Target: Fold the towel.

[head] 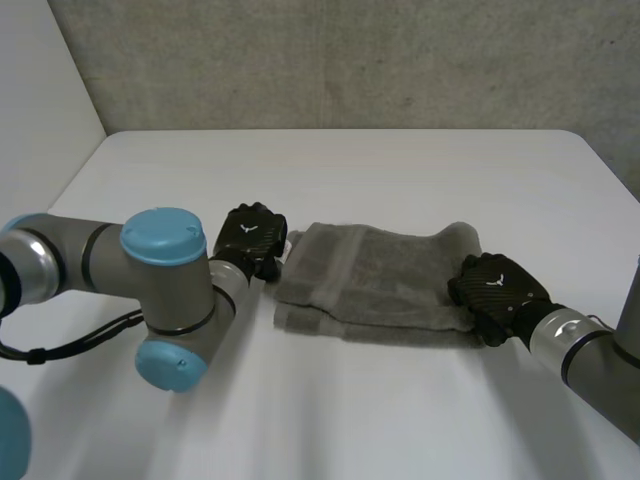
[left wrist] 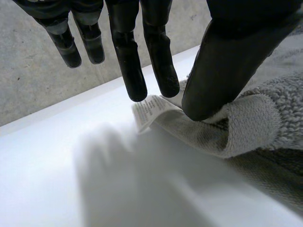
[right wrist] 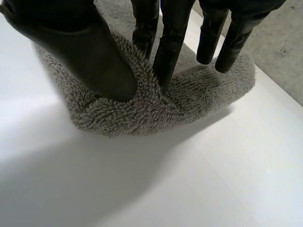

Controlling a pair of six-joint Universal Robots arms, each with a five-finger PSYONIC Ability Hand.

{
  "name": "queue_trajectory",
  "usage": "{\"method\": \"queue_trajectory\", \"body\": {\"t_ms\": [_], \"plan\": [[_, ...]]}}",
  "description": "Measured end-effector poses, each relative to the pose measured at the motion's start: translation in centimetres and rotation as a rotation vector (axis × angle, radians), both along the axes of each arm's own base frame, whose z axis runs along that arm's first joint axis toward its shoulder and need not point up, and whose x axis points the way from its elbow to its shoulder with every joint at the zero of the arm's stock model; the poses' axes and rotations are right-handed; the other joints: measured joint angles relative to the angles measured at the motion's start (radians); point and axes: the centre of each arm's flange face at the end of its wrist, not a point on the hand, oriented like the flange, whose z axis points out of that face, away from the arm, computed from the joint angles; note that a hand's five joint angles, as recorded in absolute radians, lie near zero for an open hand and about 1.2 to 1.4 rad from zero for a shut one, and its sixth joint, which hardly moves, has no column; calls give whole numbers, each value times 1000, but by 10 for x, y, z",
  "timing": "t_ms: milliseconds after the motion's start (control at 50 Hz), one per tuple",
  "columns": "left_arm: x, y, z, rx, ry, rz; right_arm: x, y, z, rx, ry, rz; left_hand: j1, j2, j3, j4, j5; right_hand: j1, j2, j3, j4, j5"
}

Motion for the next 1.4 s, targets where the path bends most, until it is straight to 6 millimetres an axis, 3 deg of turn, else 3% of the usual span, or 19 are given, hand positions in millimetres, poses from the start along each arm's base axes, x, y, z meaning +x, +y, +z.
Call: {"method": "queue_trajectory", "body": {"t_ms": [380, 560, 660, 760, 820, 940, 1040, 1160, 1300, 1400], "plan": [[7, 57, 13, 74, 22, -53, -18, 5, 3, 48, -7, 28, -57, -61, 0, 0, -57, 0, 0, 0, 0, 0], [27, 52, 26, 61, 35, -1, -36, 0, 6, -2, 116, 56, -154, -154, 0, 0, -158, 0, 0, 0, 0, 0], [40, 47, 37, 37, 50, 36, -39, -9, 24, -110, 220, 104, -170, -169, 0, 0, -176, 0, 0, 0, 0, 0], [49, 43, 44, 20, 63, 62, -19, -10, 46, -207, 239, 180, -171, -172, 0, 0, -182, 0, 0, 0, 0, 1], [52, 41, 49, 11, 74, 75, 7, -4, 60, -279, 216, 257, -182, -181, 0, 0, -189, 0, 0, 0, 0, 6], [53, 41, 59, -3, 115, 84, 62, 23, 65, -379, 165, 433, -224, -219, 0, 0, -234, 0, 0, 0, 0, 7], [55, 40, 71, -20, 161, 92, 105, 55, 51, -412, 131, 588, -253, -250, 0, 0, -267, 0, 0, 0, 0, 8], [57, 38, 80, -42, 188, 103, 135, 85, 21, -382, 120, 711, -255, -255, 0, 0, -274, 0, 0, 0, 0, 8], [58, 34, 83, -58, 195, 108, 148, 94, -2, -336, 122, 756, -283, -285, 0, 0, -303, 0, 0, 0, 0, 11], [58, 28, 87, -85, 208, 114, 152, 90, -7, -328, 101, 741, -298, -302, 0, 0, -323, 0, 0, 0, 0, 19]]}}
